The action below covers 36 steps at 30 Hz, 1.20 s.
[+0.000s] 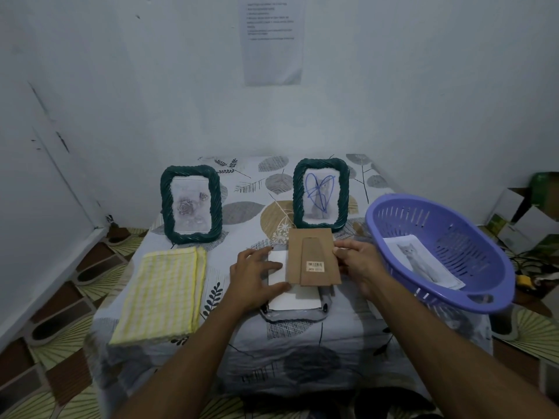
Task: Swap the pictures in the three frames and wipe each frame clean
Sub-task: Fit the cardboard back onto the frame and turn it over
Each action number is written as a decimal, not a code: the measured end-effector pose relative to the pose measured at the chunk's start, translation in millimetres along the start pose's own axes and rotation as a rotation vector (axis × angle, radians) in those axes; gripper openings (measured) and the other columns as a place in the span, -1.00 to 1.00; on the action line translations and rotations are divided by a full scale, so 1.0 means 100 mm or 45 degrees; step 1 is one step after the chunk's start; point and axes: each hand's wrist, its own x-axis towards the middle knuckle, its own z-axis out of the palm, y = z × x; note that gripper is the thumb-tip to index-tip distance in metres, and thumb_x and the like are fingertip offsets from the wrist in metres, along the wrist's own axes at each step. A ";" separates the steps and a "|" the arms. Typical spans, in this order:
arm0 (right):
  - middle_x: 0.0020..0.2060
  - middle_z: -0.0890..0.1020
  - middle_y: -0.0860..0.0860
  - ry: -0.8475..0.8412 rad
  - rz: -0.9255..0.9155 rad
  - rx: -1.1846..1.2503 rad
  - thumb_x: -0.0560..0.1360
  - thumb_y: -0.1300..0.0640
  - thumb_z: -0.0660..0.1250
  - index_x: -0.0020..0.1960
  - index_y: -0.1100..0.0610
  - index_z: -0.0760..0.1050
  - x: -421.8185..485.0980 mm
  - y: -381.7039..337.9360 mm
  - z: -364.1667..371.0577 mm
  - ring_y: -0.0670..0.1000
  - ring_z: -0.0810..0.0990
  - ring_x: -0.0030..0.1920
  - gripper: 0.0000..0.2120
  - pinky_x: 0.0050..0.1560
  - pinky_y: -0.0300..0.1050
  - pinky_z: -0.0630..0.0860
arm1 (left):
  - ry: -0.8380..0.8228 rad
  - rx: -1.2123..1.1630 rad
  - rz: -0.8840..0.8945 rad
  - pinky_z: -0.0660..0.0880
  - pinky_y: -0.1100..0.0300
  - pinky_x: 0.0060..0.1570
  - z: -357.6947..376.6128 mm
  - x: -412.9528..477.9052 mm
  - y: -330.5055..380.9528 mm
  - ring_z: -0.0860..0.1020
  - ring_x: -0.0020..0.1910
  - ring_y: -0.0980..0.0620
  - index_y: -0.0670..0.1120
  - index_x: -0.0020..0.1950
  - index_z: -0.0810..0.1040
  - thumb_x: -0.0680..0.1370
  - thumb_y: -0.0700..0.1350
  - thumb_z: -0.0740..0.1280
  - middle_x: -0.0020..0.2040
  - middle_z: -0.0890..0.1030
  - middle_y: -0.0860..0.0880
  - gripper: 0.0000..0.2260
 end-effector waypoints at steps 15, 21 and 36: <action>-0.16 0.68 0.14 -0.030 -0.027 -0.034 0.53 0.32 0.31 0.04 0.18 0.60 -0.07 -0.02 0.05 0.08 0.64 -0.20 -0.85 -0.16 -0.03 0.62 | 0.187 -0.367 -0.094 0.34 0.06 0.26 -0.07 0.01 0.09 0.38 0.28 0.02 0.08 0.17 0.60 0.48 0.11 0.27 0.23 0.54 0.05 -0.69; -0.19 0.69 0.15 -0.060 -0.029 -0.090 0.49 0.33 0.34 0.01 0.17 0.60 -0.16 -0.02 0.17 0.02 0.62 -0.29 -0.86 -0.31 -0.14 0.56 | 0.211 -0.535 -0.162 0.41 0.41 -0.01 -0.24 0.02 0.28 0.56 -0.09 0.22 -0.09 0.17 0.64 0.55 -0.21 0.31 -0.01 0.65 0.02 -0.78; -0.35 0.68 0.06 -0.020 -0.214 -0.557 0.43 0.26 0.46 -0.09 0.10 0.62 -0.18 0.06 0.27 -0.03 0.63 -0.35 -0.90 -0.23 -0.14 0.60 | 0.239 -0.281 -0.164 0.52 0.15 0.11 -0.17 -0.07 0.09 0.63 -0.12 0.11 -0.08 0.12 0.66 0.42 -0.10 0.49 -0.13 0.71 0.01 -0.71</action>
